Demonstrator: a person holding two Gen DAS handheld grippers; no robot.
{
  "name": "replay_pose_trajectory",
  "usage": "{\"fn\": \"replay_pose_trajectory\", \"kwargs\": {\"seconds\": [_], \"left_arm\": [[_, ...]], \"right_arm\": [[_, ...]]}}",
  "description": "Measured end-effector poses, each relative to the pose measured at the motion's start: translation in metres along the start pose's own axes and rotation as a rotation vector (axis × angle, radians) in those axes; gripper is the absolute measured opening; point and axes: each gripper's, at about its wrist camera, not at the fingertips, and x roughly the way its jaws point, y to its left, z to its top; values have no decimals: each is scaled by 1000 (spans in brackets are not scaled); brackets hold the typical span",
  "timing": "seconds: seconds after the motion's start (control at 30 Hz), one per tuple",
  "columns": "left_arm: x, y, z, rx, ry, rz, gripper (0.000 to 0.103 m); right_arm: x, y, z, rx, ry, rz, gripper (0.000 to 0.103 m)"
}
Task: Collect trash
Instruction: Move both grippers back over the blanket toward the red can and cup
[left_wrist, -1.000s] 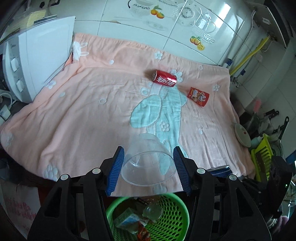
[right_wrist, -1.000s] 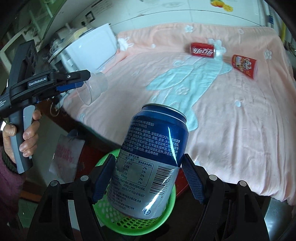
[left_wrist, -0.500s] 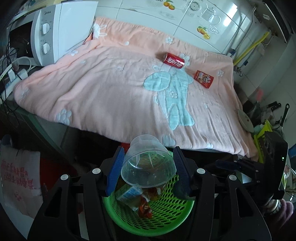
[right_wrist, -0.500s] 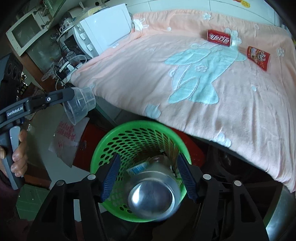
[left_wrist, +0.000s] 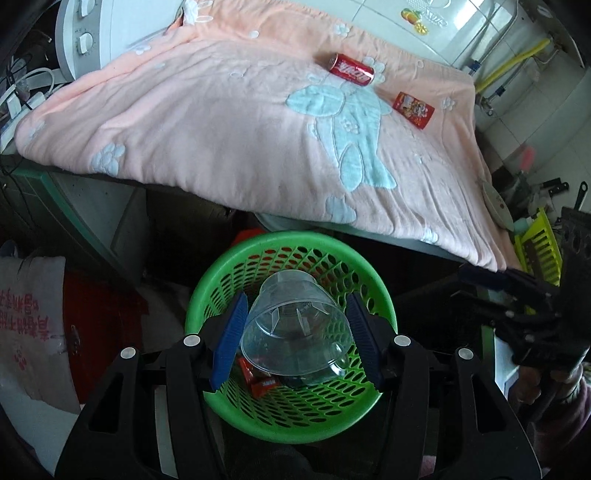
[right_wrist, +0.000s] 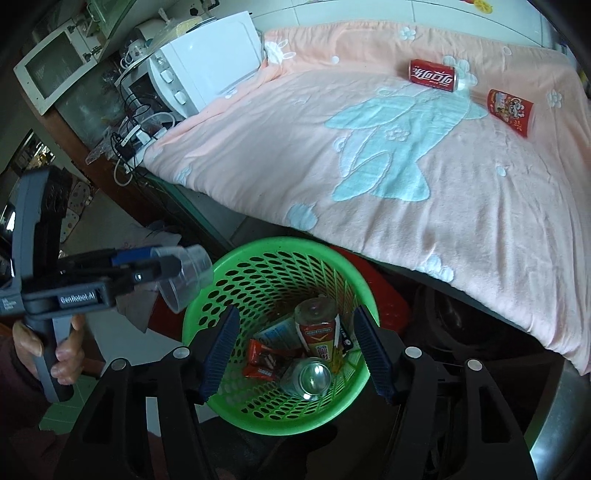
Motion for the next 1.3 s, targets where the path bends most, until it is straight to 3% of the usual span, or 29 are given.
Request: {"fn": "replay_pose_trajectory", "kwargs": {"seconds": [0.23,0.3,0.6,0.9,1.3], "left_arm": [[20,-10,-6,19,68,17,59],[24,-14,-7,27,82,19,64],[32,-24,5,66,91,19,68],[34,-32,51,110,62,19,72],[51,-42,131,210,59,-22,75]], "right_arm": [[-10,-19,1,41,-23,-19,67],[-12,-25,1,54,-28,-19,68],[-22,-49,10,103,-62,-53,74],[-33,-86,42,157,-100,-121,78],[-34,-144,119,174,-77,-289,78]]}}
